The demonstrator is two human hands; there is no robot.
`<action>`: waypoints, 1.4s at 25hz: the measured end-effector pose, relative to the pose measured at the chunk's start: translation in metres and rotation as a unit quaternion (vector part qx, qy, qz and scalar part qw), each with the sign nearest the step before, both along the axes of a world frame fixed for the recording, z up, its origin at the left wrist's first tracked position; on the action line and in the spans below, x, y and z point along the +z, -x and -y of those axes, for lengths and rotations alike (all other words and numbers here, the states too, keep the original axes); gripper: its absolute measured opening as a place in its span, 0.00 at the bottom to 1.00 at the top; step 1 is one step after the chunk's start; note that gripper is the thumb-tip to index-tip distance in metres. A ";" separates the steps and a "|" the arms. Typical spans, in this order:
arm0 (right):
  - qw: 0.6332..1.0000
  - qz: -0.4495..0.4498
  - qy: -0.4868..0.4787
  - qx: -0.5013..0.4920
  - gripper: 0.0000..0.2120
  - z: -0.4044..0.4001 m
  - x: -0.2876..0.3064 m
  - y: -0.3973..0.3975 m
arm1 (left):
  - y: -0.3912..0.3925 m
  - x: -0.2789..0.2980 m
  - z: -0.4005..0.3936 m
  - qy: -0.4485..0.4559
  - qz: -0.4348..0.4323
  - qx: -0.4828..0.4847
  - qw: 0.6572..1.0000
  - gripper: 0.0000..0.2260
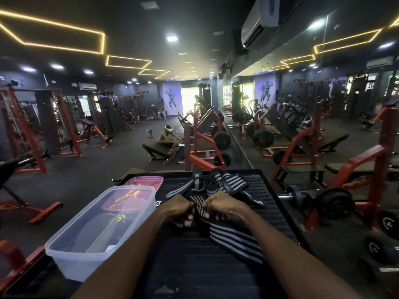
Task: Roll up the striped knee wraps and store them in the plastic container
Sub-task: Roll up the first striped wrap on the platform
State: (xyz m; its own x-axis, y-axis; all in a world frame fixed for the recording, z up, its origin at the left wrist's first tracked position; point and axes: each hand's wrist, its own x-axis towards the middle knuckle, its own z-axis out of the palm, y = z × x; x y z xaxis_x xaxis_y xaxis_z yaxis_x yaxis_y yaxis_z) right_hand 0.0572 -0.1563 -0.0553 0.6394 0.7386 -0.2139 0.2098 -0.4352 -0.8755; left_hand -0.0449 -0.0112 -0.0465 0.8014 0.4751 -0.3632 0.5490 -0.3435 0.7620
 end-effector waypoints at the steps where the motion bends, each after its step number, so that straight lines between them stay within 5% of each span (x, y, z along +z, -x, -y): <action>1: 1.000 -0.003 -0.006 0.000 0.08 -0.001 -0.002 0.000 | -0.001 -0.003 0.000 0.032 0.007 0.023 0.999 0.18; 8: 0.992 -0.015 -0.073 -0.105 0.06 -0.014 -0.006 -0.001 | -0.011 -0.006 0.020 0.072 0.148 0.153 0.974 0.11; 12: 0.956 -0.194 -0.132 -0.174 0.08 -0.025 -0.002 -0.010 | -0.005 0.012 0.019 0.170 0.222 0.168 0.945 0.08; 16: 0.935 -0.253 -0.161 -0.191 0.08 -0.027 -0.002 -0.014 | -0.004 0.002 0.012 0.219 0.235 0.186 0.929 0.10; 22: 0.955 -0.218 -0.161 -0.119 0.08 -0.020 -0.001 -0.003 | -0.017 -0.006 -0.002 0.003 0.132 0.196 0.972 0.22; 28: 0.909 -0.244 -0.240 -0.236 0.16 -0.035 -0.009 -0.007 | -0.035 -0.009 0.008 -0.055 0.145 0.138 0.978 0.10; 32: 0.939 -0.211 -0.200 -0.185 0.12 -0.033 -0.015 -0.005 | -0.045 -0.007 0.005 -0.064 0.111 0.091 0.988 0.11; 35: 0.953 -0.214 -0.181 -0.115 0.20 -0.021 -0.015 -0.004 | -0.046 0.001 -0.003 -0.017 0.139 0.121 0.983 0.15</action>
State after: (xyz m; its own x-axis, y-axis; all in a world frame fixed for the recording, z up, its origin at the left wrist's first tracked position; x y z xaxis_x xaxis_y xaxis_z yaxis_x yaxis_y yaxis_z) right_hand 0.0613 -0.1357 -0.0701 0.7041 0.6648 -0.2498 -0.2652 -0.0802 -0.9609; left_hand 0.0015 -0.0081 -0.0458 0.7298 0.6717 -0.1271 0.3906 -0.2571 0.8840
